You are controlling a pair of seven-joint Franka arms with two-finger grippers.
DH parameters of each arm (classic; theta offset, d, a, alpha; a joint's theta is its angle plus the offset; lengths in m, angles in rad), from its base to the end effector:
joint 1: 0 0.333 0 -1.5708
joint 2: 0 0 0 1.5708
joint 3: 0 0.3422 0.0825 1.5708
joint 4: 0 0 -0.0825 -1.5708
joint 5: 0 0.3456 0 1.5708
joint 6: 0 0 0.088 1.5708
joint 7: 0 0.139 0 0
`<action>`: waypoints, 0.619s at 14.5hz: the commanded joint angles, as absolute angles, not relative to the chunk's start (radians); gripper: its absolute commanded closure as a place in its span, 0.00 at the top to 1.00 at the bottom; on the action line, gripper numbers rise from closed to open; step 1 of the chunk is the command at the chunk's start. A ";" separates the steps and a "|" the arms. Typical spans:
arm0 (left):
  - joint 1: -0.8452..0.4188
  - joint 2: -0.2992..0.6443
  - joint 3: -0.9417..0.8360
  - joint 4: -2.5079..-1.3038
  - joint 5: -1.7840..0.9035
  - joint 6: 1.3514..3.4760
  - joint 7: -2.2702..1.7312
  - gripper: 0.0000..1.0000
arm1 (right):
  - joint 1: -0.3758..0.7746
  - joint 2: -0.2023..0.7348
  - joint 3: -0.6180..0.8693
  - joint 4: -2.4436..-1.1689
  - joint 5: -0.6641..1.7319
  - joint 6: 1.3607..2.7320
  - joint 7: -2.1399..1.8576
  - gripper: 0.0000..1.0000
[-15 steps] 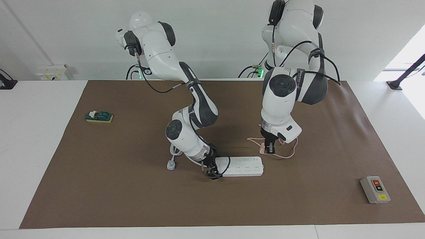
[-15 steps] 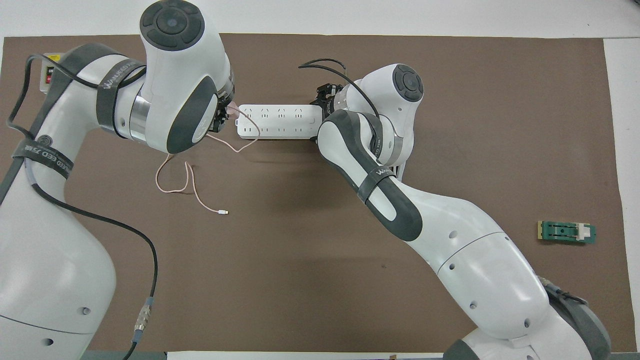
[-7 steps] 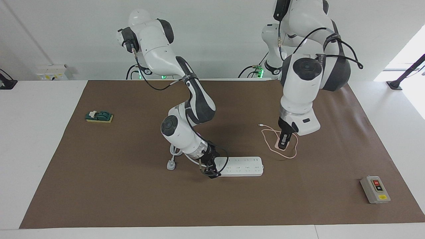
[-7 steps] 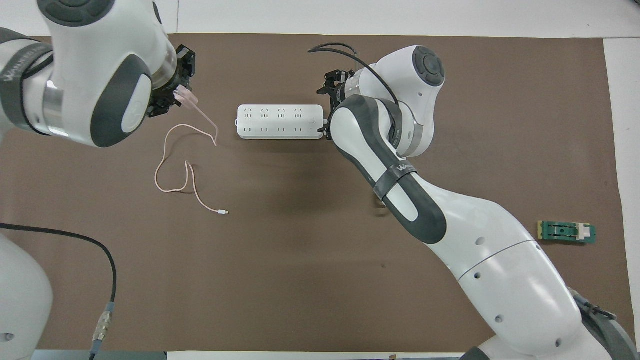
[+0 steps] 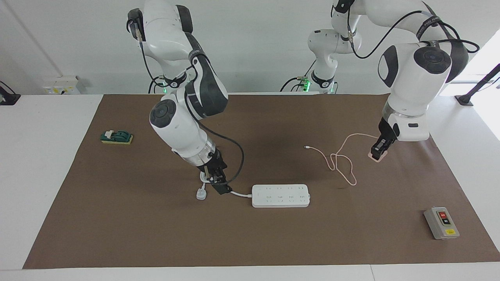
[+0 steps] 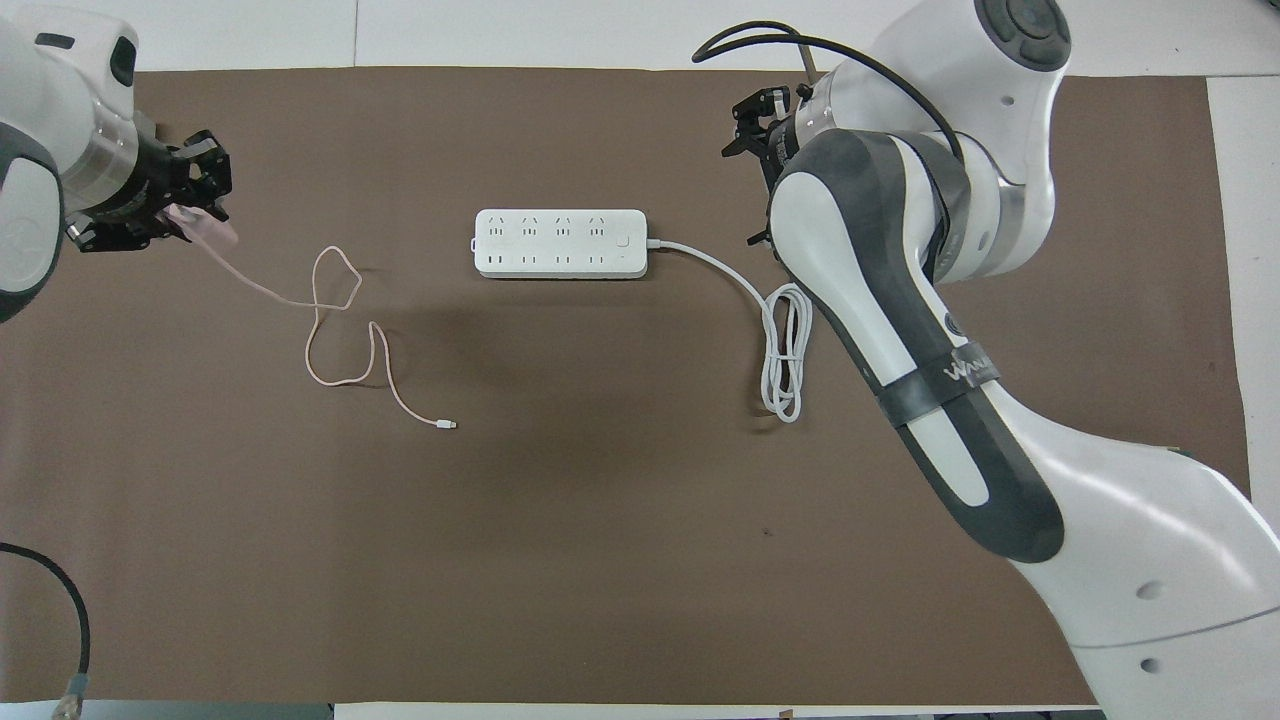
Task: Unplug charger and place it aside
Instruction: 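Carry the charger toward the robot with the left gripper while the right gripper withdraws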
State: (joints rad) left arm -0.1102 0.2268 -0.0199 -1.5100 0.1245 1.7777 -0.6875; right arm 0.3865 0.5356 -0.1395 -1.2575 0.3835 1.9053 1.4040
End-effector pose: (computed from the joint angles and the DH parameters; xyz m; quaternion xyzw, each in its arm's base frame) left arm 0.6025 -0.0628 0.5377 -0.9626 -0.2638 -0.0422 0.0459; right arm 0.6674 0.2319 0.4684 -0.8038 0.5731 0.0705 0.1433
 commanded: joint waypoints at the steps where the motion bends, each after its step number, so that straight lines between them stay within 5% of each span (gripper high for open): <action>1: -0.046 0.101 -0.028 -1.687 0.101 1.818 -0.464 0.00 | 0.382 0.405 -0.193 -1.289 0.310 1.780 1.205 1.00; 3: 0.003 0.054 -0.028 -1.809 0.059 1.906 -0.251 0.00 | 0.365 0.341 -0.230 -1.285 0.267 1.670 1.019 1.00; 6: 0.058 -0.116 -0.026 -2.145 -0.001 2.115 -0.007 0.00 | 0.344 0.197 -0.255 -1.287 0.143 1.507 0.714 1.00; 9: 0.087 -0.149 -0.025 -2.235 -0.113 2.151 0.196 0.00 | 0.333 0.117 -0.255 -1.287 0.055 1.424 0.474 1.00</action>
